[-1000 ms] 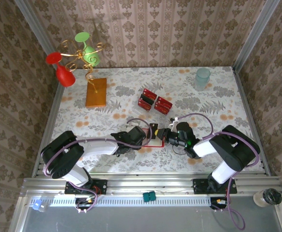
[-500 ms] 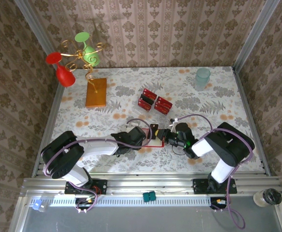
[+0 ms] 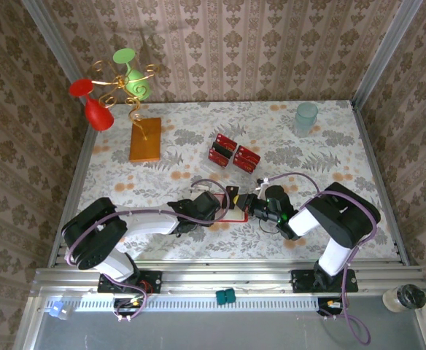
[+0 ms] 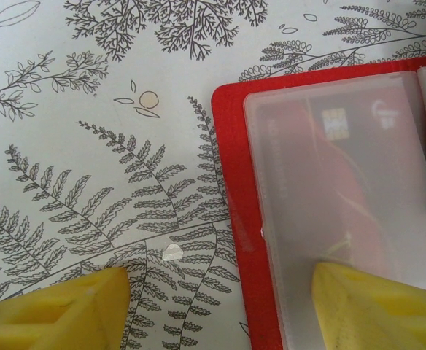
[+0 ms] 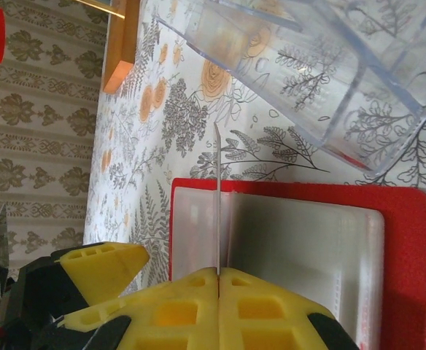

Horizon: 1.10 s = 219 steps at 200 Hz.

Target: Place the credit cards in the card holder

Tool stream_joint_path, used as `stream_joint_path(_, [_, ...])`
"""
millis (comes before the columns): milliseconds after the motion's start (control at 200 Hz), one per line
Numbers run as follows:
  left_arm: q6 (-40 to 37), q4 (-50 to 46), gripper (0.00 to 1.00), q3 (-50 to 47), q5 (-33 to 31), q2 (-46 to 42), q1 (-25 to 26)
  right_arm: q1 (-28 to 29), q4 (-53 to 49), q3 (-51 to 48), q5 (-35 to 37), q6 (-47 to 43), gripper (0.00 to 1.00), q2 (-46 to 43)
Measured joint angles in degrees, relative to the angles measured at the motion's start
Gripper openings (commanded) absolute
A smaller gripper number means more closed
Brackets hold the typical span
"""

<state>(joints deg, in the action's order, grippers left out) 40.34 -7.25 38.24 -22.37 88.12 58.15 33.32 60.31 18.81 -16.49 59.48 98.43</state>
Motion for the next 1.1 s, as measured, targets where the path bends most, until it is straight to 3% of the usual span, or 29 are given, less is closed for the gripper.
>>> stream_joint_path(1095, [0.2,0.0,0.68,-0.02,-0.15,0.0,0.07,2.34,-1.86,-0.96,-0.22,0.74,0.0,-0.46])
